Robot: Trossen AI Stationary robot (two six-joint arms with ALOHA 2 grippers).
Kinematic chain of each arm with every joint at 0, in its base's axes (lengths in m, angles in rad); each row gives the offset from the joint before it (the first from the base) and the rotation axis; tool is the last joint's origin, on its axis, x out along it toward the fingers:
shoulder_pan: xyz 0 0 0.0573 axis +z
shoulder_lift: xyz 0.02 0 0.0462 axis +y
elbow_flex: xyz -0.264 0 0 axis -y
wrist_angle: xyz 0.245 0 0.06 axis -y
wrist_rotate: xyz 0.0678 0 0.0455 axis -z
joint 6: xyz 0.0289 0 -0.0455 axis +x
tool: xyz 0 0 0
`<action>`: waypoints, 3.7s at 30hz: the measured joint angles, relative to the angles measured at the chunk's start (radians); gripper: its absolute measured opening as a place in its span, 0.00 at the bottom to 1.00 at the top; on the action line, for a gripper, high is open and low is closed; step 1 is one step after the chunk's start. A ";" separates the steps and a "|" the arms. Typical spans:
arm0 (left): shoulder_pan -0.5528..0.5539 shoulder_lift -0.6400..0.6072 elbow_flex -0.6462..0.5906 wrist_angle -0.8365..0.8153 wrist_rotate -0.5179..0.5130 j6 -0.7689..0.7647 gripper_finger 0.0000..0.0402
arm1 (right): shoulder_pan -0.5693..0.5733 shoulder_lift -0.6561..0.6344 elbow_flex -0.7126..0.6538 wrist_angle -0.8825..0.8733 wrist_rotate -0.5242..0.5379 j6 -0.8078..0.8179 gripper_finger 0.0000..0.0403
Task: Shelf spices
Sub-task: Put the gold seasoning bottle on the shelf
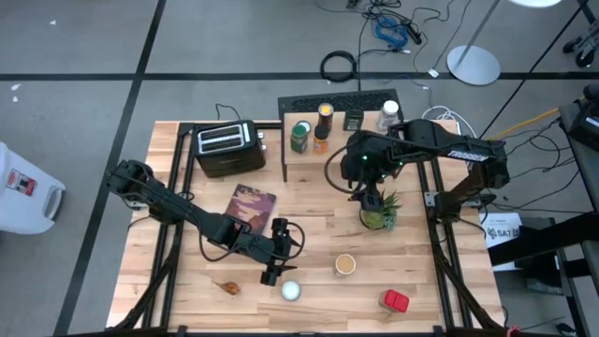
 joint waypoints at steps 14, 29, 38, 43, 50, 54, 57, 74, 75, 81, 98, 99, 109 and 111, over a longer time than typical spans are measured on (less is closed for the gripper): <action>0.000 0.000 0.000 0.010 0.000 0.000 0.74 | 0.089 0.000 0.000 0.001 0.048 0.043 0.69; 0.000 0.000 0.000 0.019 0.000 0.002 0.74 | 0.183 0.000 0.000 0.019 0.050 0.121 0.69; 0.000 0.000 0.000 0.023 -0.001 0.002 0.74 | 0.245 0.001 0.000 0.057 0.050 0.145 0.69; 0.000 0.000 0.000 0.023 0.000 0.002 0.74 | 0.278 0.006 0.000 0.060 0.050 0.156 0.69; 0.000 0.000 0.000 0.022 -0.001 0.002 0.74 | 0.327 0.015 -0.074 0.094 0.048 0.160 0.69; 0.000 0.000 0.000 0.022 -0.001 0.002 0.74 | 0.339 0.016 -0.170 0.120 0.048 0.162 0.69; 0.000 0.000 0.000 0.022 0.000 0.002 0.74 | 0.349 0.016 -0.232 0.127 0.049 0.174 0.69; 0.020 0.000 0.000 0.022 -0.001 0.006 0.74 | 0.470 0.016 -0.464 0.498 0.040 0.215 0.69; 0.020 0.000 0.000 0.022 -0.001 0.006 0.74 | 0.475 0.016 -0.472 0.513 0.040 0.215 0.69; 0.020 0.000 0.000 0.022 0.000 0.006 0.74 | 0.491 0.015 -0.528 0.605 0.044 0.235 0.69; 0.020 0.000 0.000 0.022 0.000 0.006 0.74 | 0.490 0.016 -0.672 0.738 0.054 0.262 0.69; 0.020 0.000 0.000 0.022 0.000 0.006 0.74 | 0.490 0.016 -0.680 0.738 0.065 0.265 0.70; 0.020 0.000 0.000 0.023 -0.001 0.006 0.74 | 0.490 0.016 -0.698 0.745 0.074 0.279 0.79; 0.020 0.000 0.000 0.023 -0.002 0.006 0.74 | 0.490 0.015 -0.698 0.745 0.074 0.281 0.80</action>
